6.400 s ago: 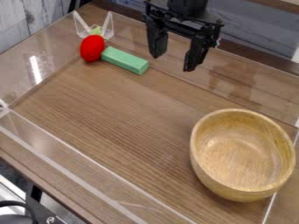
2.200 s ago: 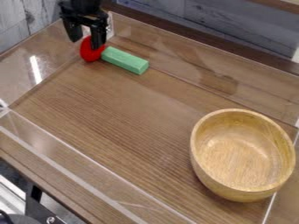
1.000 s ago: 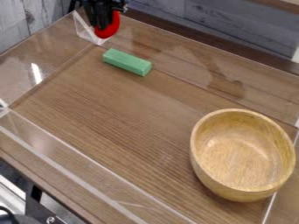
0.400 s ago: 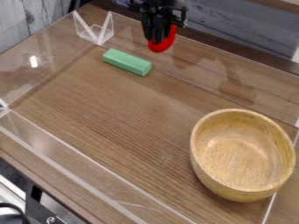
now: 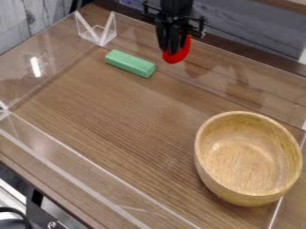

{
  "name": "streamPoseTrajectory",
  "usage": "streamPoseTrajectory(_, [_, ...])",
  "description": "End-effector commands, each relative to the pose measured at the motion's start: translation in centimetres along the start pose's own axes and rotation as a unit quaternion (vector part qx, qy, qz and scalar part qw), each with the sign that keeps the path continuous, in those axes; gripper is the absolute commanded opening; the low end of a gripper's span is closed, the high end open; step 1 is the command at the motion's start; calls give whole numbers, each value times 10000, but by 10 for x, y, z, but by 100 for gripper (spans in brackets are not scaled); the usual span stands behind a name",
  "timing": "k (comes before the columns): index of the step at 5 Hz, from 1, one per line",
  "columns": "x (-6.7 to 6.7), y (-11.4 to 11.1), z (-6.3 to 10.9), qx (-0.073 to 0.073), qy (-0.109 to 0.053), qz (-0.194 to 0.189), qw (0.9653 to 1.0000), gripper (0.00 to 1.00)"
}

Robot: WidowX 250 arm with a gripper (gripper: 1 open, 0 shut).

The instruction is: Move the red object to the right side of the table

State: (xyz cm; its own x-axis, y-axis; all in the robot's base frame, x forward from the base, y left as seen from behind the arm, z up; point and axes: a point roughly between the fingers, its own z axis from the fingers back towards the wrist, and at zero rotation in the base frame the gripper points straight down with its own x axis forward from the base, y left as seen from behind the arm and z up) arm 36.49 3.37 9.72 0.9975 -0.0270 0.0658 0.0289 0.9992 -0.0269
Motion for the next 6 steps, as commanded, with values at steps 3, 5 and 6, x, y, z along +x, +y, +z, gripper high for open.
streamPoseTrajectory(3, [1,-18,-4,61,-119,30,9999,0])
streamPoseTrajectory(5, [-5,-23,-27,65,80,-11,9999,0])
streamPoseTrajectory(6, [-8,-26,-33,66,166,-62,9998,0])
